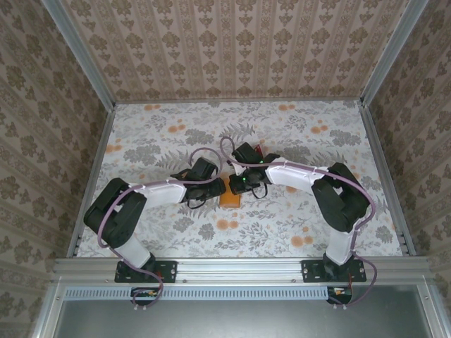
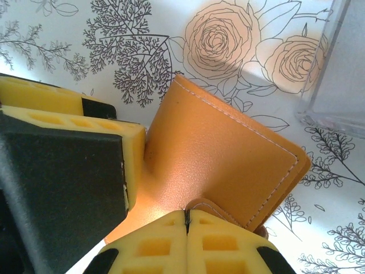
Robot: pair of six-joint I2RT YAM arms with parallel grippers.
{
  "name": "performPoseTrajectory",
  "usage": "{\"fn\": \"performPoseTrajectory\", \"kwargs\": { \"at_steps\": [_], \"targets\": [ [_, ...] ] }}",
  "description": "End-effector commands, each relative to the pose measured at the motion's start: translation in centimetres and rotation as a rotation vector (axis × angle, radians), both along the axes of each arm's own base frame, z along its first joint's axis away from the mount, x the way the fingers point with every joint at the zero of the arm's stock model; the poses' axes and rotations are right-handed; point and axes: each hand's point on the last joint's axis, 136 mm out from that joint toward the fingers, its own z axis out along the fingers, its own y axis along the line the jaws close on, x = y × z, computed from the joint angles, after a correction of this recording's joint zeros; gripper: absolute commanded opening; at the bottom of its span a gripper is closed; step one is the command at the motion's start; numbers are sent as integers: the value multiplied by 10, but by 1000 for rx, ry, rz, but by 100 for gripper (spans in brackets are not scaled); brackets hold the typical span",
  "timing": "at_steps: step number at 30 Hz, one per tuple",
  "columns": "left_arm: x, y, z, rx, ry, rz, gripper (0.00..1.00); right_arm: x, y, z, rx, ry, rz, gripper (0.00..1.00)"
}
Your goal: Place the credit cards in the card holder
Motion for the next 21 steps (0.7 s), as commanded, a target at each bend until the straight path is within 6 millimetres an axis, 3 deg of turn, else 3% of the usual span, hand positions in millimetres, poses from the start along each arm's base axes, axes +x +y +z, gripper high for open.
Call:
{"fn": "performPoseTrajectory", "kwargs": {
  "at_steps": [1, 21],
  "targets": [
    [-20, -17, -16, -32, 85, -57, 49, 4, 14, 25, 142, -29, 2, 0],
    [-17, -15, -12, -15, 77, -62, 49, -2, 20, 21, 187, 17, 39, 0]
  ]
}}
